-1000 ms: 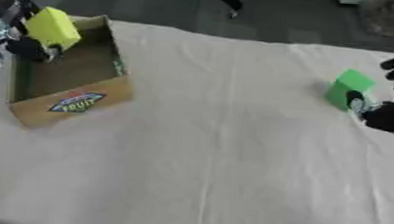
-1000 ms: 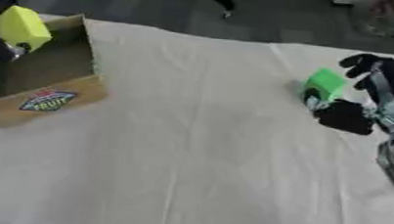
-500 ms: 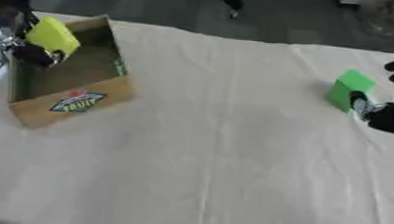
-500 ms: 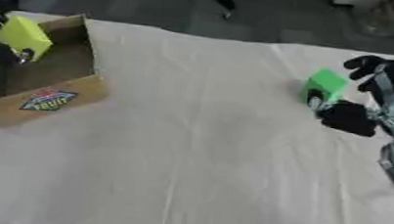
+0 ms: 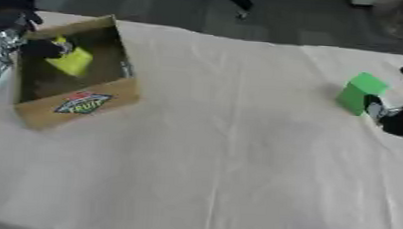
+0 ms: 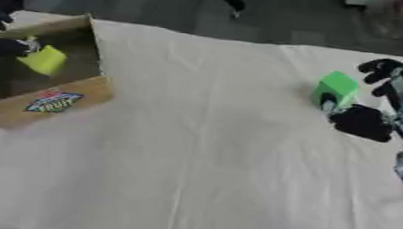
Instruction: Pick up the objects with one hand, pass them to the other hand, and then place them into the box on the other side of the table.
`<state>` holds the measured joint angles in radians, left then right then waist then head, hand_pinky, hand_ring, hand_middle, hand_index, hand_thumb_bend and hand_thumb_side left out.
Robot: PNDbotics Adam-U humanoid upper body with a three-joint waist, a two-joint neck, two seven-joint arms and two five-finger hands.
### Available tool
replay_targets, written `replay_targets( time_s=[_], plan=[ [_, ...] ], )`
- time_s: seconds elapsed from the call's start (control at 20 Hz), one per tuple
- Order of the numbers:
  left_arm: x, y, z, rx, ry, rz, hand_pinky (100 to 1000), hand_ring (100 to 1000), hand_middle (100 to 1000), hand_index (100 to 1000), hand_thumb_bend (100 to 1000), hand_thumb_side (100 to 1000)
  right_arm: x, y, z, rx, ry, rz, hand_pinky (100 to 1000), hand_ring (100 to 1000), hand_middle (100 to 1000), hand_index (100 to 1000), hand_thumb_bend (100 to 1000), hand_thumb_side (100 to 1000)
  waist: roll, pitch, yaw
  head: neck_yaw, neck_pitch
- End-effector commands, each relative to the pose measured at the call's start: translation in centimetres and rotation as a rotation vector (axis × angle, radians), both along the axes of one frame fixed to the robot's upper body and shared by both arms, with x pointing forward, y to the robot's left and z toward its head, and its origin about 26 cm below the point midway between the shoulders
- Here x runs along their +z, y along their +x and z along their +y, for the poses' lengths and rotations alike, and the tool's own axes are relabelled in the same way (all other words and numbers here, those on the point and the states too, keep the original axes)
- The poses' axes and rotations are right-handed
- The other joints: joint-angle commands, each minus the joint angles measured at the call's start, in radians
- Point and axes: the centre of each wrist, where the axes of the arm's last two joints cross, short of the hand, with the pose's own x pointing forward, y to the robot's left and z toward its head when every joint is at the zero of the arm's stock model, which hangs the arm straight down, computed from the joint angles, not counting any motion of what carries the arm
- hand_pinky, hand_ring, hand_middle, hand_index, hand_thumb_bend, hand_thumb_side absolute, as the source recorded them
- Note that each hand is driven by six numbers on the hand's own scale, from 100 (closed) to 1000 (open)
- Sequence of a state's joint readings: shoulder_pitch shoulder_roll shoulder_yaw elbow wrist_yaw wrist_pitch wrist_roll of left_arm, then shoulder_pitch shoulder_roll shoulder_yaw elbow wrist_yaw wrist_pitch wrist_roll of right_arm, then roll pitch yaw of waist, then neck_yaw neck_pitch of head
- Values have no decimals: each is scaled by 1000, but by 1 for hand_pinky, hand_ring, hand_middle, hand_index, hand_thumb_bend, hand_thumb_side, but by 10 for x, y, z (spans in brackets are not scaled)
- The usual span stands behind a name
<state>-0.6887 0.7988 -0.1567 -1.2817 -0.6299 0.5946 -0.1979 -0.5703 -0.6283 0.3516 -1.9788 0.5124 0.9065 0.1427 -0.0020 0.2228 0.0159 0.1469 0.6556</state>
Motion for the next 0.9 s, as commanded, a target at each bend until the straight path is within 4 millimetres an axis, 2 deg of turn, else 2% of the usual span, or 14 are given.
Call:
replay_targets(
  time_s=[0.05,0.25,0.4,0.5,0.55,0.6,0.65,0.7,0.75,0.8,0.9],
  plan=[
    [18,-2,4,11,24,-41,766,812,745,871,584,484,10,-3,-5,-10,-8,-38,849,756,737,836,332,314,2,-17,1,5,-6],
    [19,-2,3,-2,23,-39,761,808,738,867,576,434,10,-3,-5,-11,-5,-41,849,756,737,836,332,314,3,-17,0,8,-7],
    [21,-3,1,-4,22,-48,747,800,723,856,523,443,10,-3,-5,-11,-4,-42,849,756,736,836,330,313,2,-16,0,7,-8],
    [23,-4,0,-8,15,-70,725,787,710,848,419,464,10,-3,-6,-13,-3,-44,849,756,736,835,330,312,2,-16,0,1,-8],
    [26,-5,-2,-10,8,-94,698,762,693,845,332,441,11,-3,-6,-14,-2,-47,849,756,736,835,329,312,1,-16,1,-6,-7],
    [29,-7,-4,-12,0,-122,677,734,683,851,304,447,11,-3,-6,-16,-2,-49,849,756,737,835,329,311,0,-16,2,-14,-4],
    [32,-9,-6,-17,-9,-150,636,692,665,860,277,505,12,-3,-6,-18,-2,-52,849,756,737,835,329,311,-1,-16,2,-24,-2],
    [36,-11,-10,-25,-20,-188,616,677,657,858,248,526,12,-2,-7,-21,-2,-55,849,757,738,836,331,311,-2,-16,3,-40,2],
    [38,-14,-13,-34,-31,-224,616,677,657,858,248,526,12,-2,-7,-24,-3,-57,849,757,738,836,331,311,-3,-16,3,-53,4],
    [42,-17,-18,-50,-42,-263,603,683,659,858,205,534,13,-1,-7,-26,-4,-59,849,758,740,836,337,310,-4,-17,3,-69,7],
    [47,-23,-27,-86,-59,-338,593,694,656,848,176,527,13,1,-7,-32,-6,-58,850,759,741,837,341,310,-7,-17,4,-100,12]
  ],
)
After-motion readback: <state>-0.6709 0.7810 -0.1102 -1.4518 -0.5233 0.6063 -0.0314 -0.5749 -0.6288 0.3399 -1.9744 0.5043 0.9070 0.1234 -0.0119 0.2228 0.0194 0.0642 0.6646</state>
